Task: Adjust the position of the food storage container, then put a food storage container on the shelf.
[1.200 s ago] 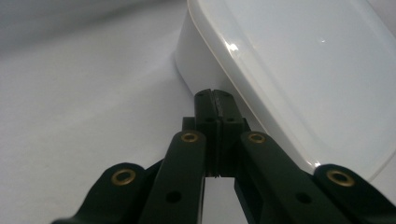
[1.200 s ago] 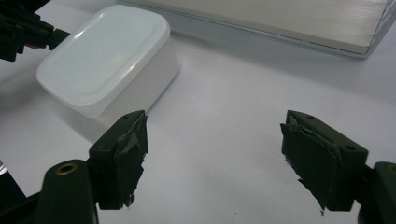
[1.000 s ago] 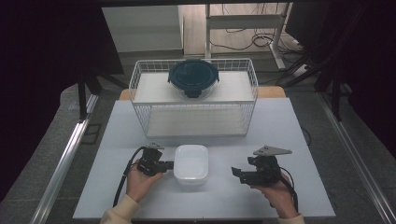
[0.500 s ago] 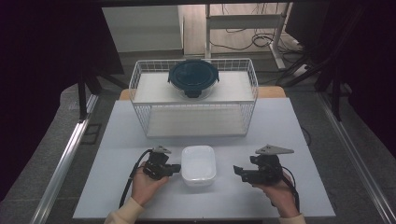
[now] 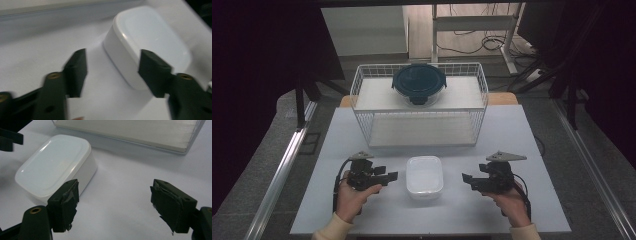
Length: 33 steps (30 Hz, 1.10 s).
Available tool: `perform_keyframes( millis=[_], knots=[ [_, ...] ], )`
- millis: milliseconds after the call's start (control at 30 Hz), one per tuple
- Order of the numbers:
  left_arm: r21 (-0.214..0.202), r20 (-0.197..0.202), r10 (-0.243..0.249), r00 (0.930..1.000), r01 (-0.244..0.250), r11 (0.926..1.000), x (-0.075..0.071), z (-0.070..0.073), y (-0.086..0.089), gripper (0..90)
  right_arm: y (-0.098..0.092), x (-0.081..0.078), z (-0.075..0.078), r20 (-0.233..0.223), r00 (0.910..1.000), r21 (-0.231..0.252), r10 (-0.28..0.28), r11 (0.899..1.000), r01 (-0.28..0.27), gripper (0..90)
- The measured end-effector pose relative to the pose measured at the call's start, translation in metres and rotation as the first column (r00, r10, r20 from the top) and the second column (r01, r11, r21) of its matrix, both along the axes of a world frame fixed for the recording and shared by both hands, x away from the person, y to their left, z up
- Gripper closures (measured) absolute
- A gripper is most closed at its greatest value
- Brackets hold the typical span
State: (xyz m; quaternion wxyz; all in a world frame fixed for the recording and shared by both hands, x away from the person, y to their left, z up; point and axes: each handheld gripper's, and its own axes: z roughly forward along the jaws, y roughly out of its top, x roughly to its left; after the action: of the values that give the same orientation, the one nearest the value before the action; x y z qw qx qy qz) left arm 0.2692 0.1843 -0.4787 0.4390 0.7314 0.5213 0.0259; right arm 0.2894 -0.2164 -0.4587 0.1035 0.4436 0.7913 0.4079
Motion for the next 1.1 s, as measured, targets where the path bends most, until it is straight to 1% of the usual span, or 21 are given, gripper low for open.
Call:
perform_keyframes(
  millis=[67, 100, 200, 233, 267, 333, 367, 467, 567, 600, 667, 700, 733, 767, 800, 833, 867, 933, 1000, 1033, 1100],
  knots=[
    [-0.013, -0.002, 0.006, 1.0, -0.006, 0.9999, -0.001, 0.001, 0.003, 27.0, 0.003, 0.002, 0.001, 0.007, 1.0, -0.001, 0.002, 1.0, -0.002, 22.0],
    [-0.044, -0.008, 0.014, 0.9999, -0.014, 0.9989, -0.003, 0.002, 0.008, 25.1, 0.005, 0.002, 0.002, 0.007, 0.9999, -0.002, 0.007, 1.0, -0.007, 21.9],
    [-0.031, -0.005, 0.033, 0.9994, -0.033, 0.999, -0.004, 0.002, 0.008, 20.0, 0.009, 0.001, 0.003, 0.011, 0.9998, -0.003, 0.016, 1.0, -0.016, 21.8],
    [-0.042, -0.021, 0.025, 0.9995, -0.026, 0.9988, -0.004, 0.001, 0.008, 18.9, 0.012, -0.002, 0.003, 0.012, 0.9997, -0.004, 0.022, 1.0, -0.022, 21.7],
    [-0.066, -0.032, 0.028, 0.9991, -0.03, 0.9973, -0.003, 0.0, 0.008, 18.3, 0.013, -0.003, 0.003, 0.013, 0.9995, -0.009, 0.027, 1.0, -0.027, 21.7],
    [-0.061, -0.027, 0.028, 0.9992, -0.03, 0.9977, -0.005, 0.003, 0.007, 17.8, 0.015, -0.004, 0.002, 0.013, 0.9994, -0.013, 0.031, 0.999, -0.031, 21.7],
    [-0.087, -0.036, 0.009, 0.9993, -0.012, 0.9961, -0.006, 0.005, 0.006, 17.1, 0.018, -0.007, 0.003, 0.013, 0.999, -0.022, 0.042, 0.999, -0.042, 21.5],
    [-0.089, -0.039, 0.0, 0.9992, -0.003, 0.996, -0.008, 0.005, 0.005, 17.1, 0.021, -0.008, 0.006, 0.015, 0.9989, -0.016, 0.044, 0.999, -0.044, 21.5],
    [-0.115, -0.052, -0.006, 0.9986, 0.0, 0.9933, -0.007, 0.003, 0.004, 17.6, 0.024, -0.011, 0.01, 0.024, 0.9984, -0.013, 0.051, 0.999, -0.051, 21.5],
    [-0.107, -0.052, -0.013, 0.9985, 0.008, 0.9943, -0.006, 0.002, 0.003, 17.6, 0.024, -0.011, 0.01, 0.024, 0.9984, -0.013, 0.051, 0.999, -0.051, 21.5],
    [-0.135, -0.053, -0.024, 0.9983, 0.016, 0.9907, -0.006, 0.002, 0.002, 18.4, 0.022, -0.013, 0.012, 0.029, 0.9987, -0.009, 0.042, 0.999, -0.042, 21.6],
    [-0.128, -0.045, -0.031, 0.9985, 0.025, 0.9915, -0.006, 0.003, -0.001, 18.6, 0.019, -0.014, 0.01, 0.017, 0.9993, 0.009, 0.034, 0.999, -0.034, 21.8],
    [-0.122, -0.04, -0.034, 0.9986, 0.029, 0.9921, -0.007, 0.003, -0.002, 18.6, 0.019, -0.014, 0.01, 0.017, 0.9993, 0.009, 0.034, 0.999, -0.034, 21.8],
    [-0.136, -0.045, -0.055, 0.9975, 0.048, 0.9896, -0.005, 0.002, -0.005, 18.9, 0.018, -0.014, 0.007, 0.005, 0.9994, 0.021, 0.033, 0.999, -0.033, 22.4],
    [-0.127, -0.04, -0.046, 0.9981, 0.041, 0.9911, -0.005, 0.001, -0.006, 18.9, 0.018, -0.013, 0.006, -0.004, 0.9993, 0.028, 0.037, 0.999, -0.037, 22.8],
    [-0.135, -0.046, -0.041, 0.9981, 0.035, 0.9902, -0.004, -0.001, -0.006, 19.4, 0.019, -0.013, 0.004, -0.014, 0.9991, 0.036, 0.039, 0.999, -0.039, 23.4],
    [-0.138, -0.052, -0.058, 0.997, 0.05, 0.9892, -0.002, -0.002, -0.007, 19.4, 0.019, -0.012, 0.003, -0.021, 0.9987, 0.036, 0.046, 0.998, -0.045, 23.7],
    [-0.131, -0.054, -0.054, 0.9971, 0.047, 0.9903, -0.001, -0.004, -0.008, 19.8, 0.022, -0.011, 0.001, -0.036, 0.9976, 0.042, 0.059, 0.997, -0.057, 24.2],
    [-0.141, -0.06, -0.065, 0.9961, 0.056, 0.9884, 0.0, -0.005, -0.009, 20.4, 0.024, -0.01, 0.0, -0.042, 0.9967, 0.041, 0.069, 0.997, -0.067, 24.4],
    [-0.144, -0.052, -0.07, 0.9962, 0.062, 0.9877, 0.001, -0.005, -0.009, 20.4, 0.025, -0.01, -0.001, -0.046, 0.9963, 0.04, 0.072, 0.997, -0.071, 24.6],
    [-0.151, -0.052, -0.067, 0.9964, 0.058, 0.9868, 0.001, -0.004, -0.011, 21.6, 0.033, -0.006, -0.006, -0.068, 0.9942, 0.046, 0.083, 0.996, -0.08, 25.3]
  ],
)
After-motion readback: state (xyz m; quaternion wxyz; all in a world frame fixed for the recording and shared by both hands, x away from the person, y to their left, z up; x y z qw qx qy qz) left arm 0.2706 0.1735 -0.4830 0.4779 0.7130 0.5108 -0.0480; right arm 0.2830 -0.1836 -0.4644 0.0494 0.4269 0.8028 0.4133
